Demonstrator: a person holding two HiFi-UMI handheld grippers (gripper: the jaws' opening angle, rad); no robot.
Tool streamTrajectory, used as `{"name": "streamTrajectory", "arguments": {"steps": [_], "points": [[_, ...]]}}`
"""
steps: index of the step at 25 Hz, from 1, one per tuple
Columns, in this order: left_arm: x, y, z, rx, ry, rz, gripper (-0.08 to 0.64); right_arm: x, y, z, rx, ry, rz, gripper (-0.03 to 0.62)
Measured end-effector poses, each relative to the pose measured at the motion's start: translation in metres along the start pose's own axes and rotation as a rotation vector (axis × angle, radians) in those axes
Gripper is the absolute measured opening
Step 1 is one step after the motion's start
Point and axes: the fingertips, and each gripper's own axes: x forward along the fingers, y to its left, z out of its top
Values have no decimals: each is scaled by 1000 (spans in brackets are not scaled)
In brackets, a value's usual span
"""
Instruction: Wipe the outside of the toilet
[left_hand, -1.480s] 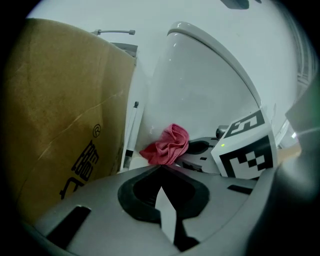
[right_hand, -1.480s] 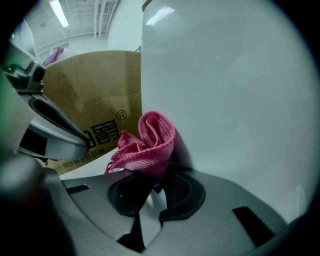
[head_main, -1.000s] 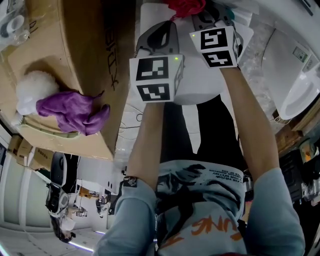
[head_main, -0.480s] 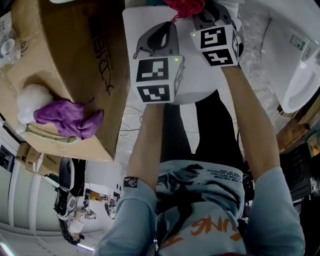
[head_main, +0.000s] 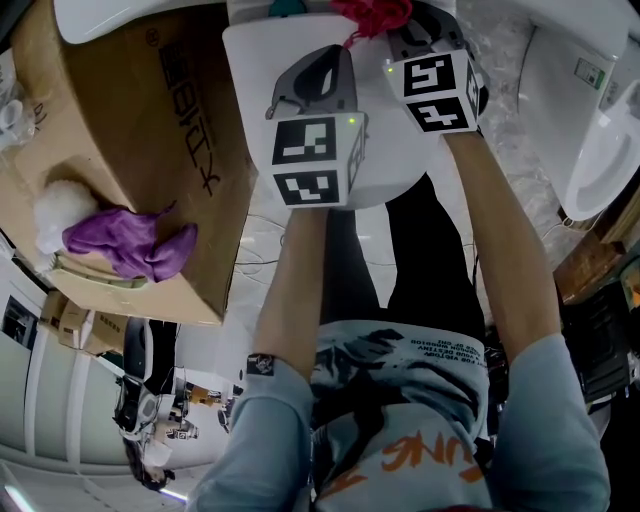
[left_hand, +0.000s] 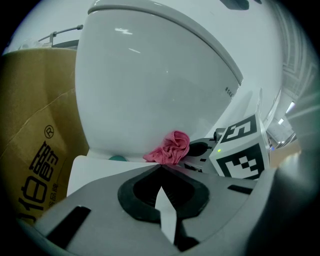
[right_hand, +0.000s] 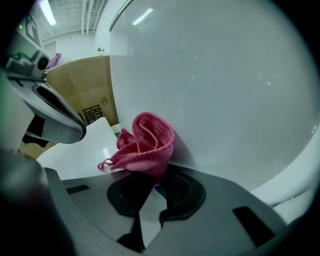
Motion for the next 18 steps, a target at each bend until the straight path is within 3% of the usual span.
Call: {"name": "streamTrajectory", "arguments": {"steps": [18], "points": [[23, -49, -4, 38, 26, -28, 25, -23, -47, -40, 47, 10, -31, 61]]}}
